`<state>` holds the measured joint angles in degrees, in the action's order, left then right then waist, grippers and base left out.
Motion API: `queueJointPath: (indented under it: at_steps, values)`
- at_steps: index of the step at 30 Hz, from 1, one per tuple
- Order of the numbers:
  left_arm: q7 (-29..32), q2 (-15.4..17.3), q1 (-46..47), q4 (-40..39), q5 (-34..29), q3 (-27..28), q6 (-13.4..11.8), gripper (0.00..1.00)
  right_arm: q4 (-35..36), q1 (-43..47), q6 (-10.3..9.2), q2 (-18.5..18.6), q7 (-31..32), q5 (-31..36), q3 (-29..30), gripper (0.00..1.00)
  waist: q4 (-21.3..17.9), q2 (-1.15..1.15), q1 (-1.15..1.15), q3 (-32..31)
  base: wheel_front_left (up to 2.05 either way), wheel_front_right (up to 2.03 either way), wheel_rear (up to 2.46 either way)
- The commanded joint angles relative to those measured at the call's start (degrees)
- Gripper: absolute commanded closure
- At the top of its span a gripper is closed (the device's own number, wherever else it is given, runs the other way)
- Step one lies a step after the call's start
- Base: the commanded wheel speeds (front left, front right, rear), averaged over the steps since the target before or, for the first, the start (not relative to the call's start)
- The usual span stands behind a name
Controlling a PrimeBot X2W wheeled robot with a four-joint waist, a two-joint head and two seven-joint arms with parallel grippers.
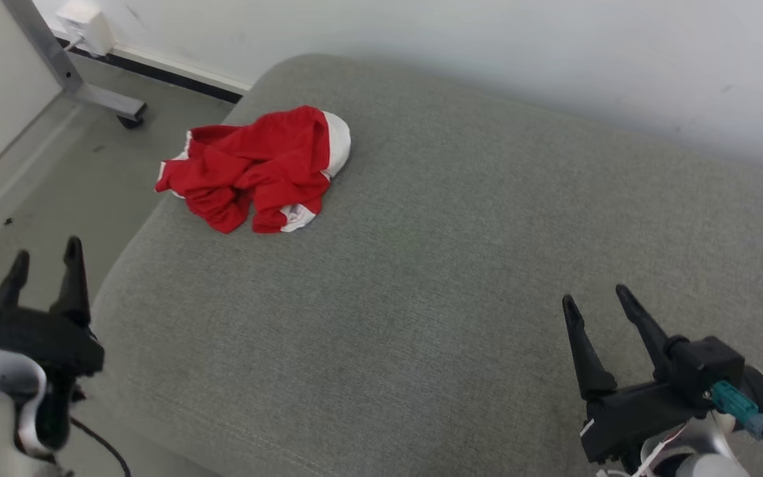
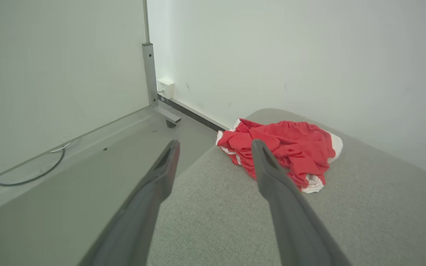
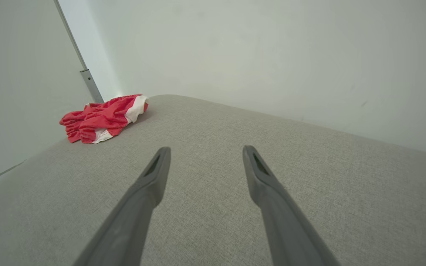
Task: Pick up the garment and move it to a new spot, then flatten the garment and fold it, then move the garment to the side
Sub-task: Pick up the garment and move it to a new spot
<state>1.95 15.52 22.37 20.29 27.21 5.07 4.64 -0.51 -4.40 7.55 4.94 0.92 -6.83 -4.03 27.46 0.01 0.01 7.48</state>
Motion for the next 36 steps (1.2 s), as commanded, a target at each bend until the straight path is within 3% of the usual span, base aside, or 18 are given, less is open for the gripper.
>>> queueJointPath:
  at_steps: [1,8,14,22,32,33,36]
  values:
    - [1.68,0.95,2.84,1.07,0.95,0.42,0.34,0.0,1.28,-1.54,-0.14,0.88,0.62,0.41,-0.48,0.0,-7.95,-0.01,-0.01,9.27,0.0,0.0,0.0]
    - [12.08,4.17,15.65,5.75,7.93,2.45,1.2,0.0,7.13,-4.98,-0.14,2.18,2.51,0.72,-0.99,0.0,-14.48,-0.01,-0.01,18.98,0.0,0.0,0.0]
    - [22.81,5.02,22.81,8.03,14.25,4.81,-1.3,0.0,8.49,-6.73,-0.14,2.08,1.82,0.46,-1.37,0.0,-18.42,-0.01,-0.01,24.17,0.0,0.0,0.0]
    - [36.31,7.23,25.12,5.63,18.64,6.88,-8.01,0.0,6.81,-7.88,-0.14,0.81,-0.69,-0.18,-1.95,0.0,-22.52,-0.01,-0.01,26.14,0.0,0.0,0.0]
    - [44.04,7.87,20.87,0.62,18.98,7.32,-15.58,0.0,5.16,-8.17,-0.14,0.1,-1.92,-0.36,-2.48,0.0,-24.58,-0.01,-0.01,25.67,0.0,0.0,0.0]
    - [43.74,8.13,19.67,-0.68,18.13,7.29,-16.57,1.0,4.72,-8.15,-0.14,0.05,-1.98,-0.4,-2.5,0.0,-24.7,-0.01,-0.01,25.23,0.0,0.0,0.0]
    - [42.97,8.27,18.62,-2.24,18.04,7.79,-16.7,1.0,4.05,-7.83,-0.14,-0.05,-2.15,-0.45,-2.3,0.0,-24.51,-0.01,-0.01,24.18,0.0,0.0,0.0]
